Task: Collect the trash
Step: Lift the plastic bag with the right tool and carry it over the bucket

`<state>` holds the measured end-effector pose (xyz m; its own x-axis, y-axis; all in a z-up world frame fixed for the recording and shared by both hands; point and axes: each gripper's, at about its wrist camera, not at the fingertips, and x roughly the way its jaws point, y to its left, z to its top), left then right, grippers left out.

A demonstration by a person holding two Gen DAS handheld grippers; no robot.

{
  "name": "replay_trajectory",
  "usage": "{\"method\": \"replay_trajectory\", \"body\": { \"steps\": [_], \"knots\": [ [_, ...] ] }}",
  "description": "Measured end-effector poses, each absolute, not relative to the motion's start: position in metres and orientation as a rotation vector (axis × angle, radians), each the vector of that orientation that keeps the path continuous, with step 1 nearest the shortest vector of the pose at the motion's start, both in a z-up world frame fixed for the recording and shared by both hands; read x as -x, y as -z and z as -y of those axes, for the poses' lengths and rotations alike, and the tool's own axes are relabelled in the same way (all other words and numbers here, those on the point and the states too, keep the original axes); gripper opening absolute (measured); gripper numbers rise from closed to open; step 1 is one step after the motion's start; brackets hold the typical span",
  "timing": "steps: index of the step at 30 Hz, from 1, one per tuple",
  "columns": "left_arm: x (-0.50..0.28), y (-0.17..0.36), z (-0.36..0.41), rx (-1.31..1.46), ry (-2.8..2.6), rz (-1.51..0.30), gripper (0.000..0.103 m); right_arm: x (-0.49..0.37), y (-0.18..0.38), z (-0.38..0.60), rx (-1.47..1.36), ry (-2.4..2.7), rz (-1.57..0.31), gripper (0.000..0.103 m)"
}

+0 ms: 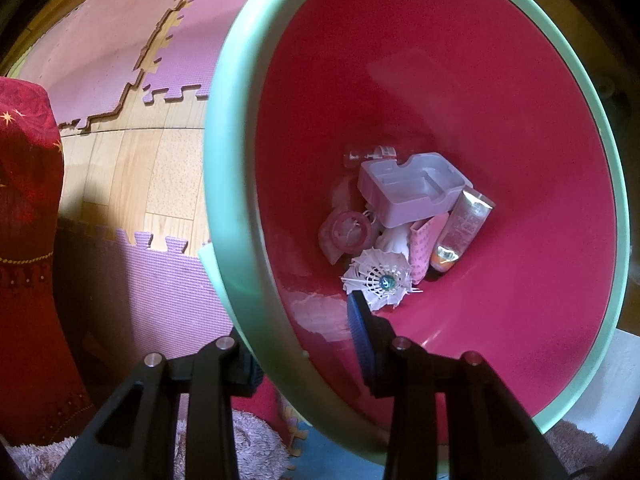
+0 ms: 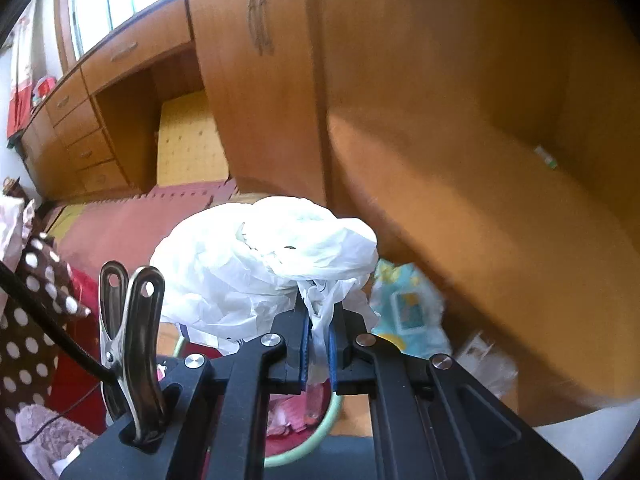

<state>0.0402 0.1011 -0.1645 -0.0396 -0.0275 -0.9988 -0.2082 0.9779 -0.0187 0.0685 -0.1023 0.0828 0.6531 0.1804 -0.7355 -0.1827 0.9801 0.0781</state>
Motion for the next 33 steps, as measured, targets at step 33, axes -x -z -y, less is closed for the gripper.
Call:
{"method": "replay_trajectory", "body": {
  "steps": [33],
  "knots": [
    [-0.041,0.166,-0.099,0.185,-0.144,-1.604,0.038,-0.113,0.070,0.041,0.061,-0.281,-1.104,0.008]
  ]
}}
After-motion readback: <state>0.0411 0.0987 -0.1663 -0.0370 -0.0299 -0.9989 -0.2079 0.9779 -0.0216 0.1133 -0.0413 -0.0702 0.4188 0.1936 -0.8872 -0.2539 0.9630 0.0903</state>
